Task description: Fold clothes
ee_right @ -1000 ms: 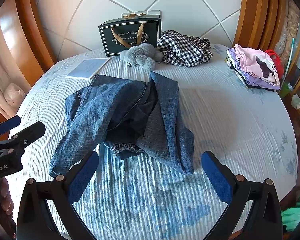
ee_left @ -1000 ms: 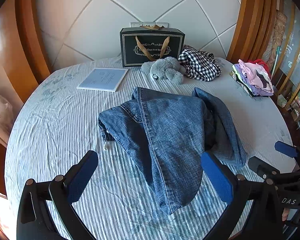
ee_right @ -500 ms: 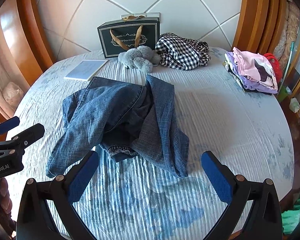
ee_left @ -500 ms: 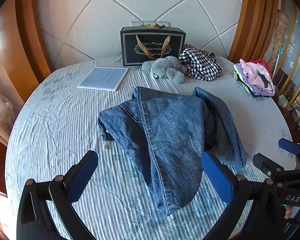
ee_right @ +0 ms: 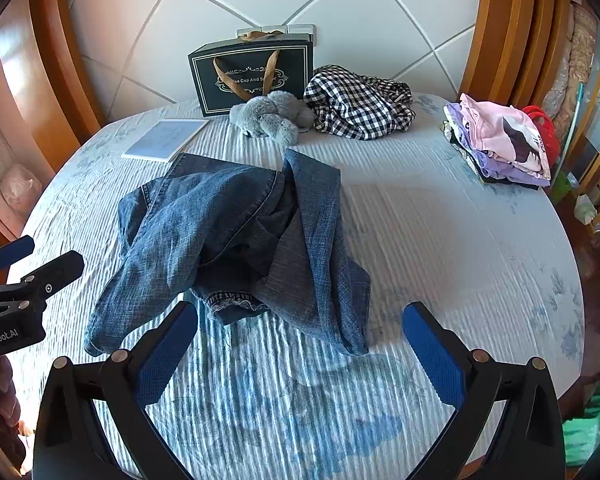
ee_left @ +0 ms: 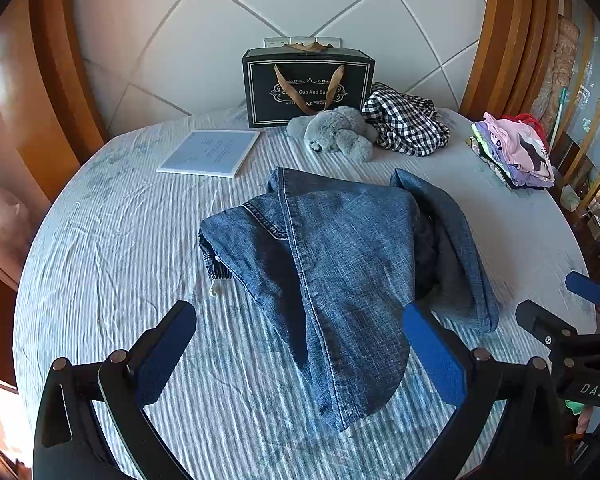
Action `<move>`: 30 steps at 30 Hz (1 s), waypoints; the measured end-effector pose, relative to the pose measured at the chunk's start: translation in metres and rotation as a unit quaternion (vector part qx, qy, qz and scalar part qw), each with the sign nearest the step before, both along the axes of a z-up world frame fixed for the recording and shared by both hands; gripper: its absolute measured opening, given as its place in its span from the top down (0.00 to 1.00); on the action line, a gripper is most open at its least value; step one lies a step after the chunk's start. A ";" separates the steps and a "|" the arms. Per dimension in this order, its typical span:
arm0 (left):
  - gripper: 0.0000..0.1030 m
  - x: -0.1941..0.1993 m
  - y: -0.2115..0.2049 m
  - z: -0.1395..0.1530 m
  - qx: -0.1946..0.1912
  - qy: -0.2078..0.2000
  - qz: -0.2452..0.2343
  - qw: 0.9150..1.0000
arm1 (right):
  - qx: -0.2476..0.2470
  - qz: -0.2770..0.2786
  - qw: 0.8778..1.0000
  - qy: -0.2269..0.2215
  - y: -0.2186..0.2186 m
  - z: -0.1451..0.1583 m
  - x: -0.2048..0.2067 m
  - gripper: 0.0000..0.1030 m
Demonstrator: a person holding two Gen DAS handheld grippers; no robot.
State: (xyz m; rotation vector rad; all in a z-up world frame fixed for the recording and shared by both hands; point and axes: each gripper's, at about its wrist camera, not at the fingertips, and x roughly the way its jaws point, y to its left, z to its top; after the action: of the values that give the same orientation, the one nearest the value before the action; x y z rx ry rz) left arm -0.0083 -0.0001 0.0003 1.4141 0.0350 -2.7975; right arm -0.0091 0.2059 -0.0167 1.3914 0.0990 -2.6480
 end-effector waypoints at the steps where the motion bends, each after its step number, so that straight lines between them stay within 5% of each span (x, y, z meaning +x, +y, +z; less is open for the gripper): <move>1: 0.00 0.000 0.000 0.000 0.000 0.000 0.000 1.000 | 0.000 0.001 1.000 0.000 0.000 0.000 0.000 0.00; 30: 0.00 -0.018 -0.005 -0.011 0.004 -0.013 0.000 1.000 | 0.011 0.004 1.000 -0.004 -0.001 -0.007 -0.020 0.00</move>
State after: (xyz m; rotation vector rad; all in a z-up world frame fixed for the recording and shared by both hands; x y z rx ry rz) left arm -0.0266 -0.0051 -0.0108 1.4514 0.0451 -2.7817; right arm -0.0287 0.2054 -0.0238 1.4047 0.1338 -2.6424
